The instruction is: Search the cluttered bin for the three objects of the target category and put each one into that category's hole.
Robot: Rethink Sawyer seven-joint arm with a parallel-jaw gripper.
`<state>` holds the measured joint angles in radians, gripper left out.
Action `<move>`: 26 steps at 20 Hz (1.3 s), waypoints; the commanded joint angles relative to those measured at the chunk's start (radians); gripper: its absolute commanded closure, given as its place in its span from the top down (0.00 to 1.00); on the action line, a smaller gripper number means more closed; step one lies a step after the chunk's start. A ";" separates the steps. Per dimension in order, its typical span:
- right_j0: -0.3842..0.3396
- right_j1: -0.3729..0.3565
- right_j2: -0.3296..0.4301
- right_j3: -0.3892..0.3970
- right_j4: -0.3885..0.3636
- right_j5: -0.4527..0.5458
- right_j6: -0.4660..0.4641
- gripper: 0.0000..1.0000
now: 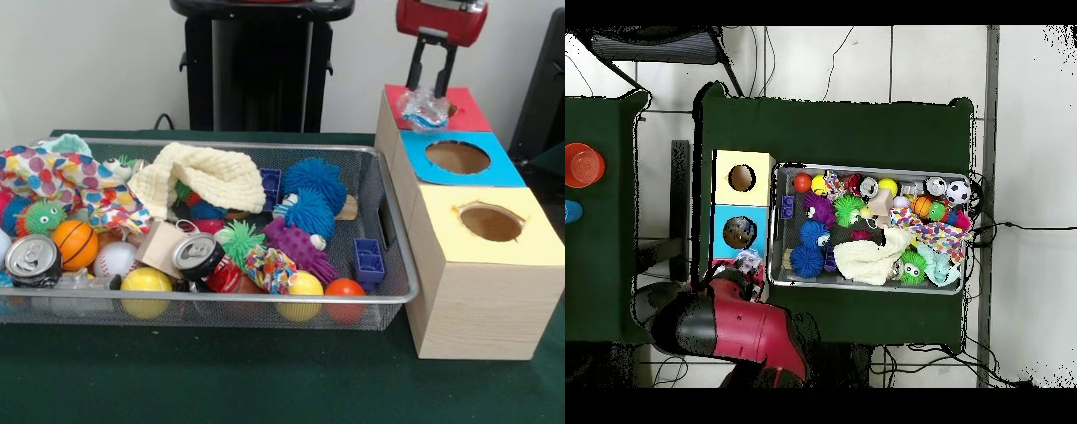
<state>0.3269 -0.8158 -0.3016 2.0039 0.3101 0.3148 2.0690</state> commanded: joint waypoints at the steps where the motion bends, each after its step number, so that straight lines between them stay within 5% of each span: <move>1: 0.038 0.045 -0.014 -0.116 0.066 0.061 0.272 0.00; 26: -0.047 0.086 0.056 -0.113 0.060 -0.041 0.202 0.00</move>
<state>0.2984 -0.7610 -0.3083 1.9343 0.3401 0.3148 2.0831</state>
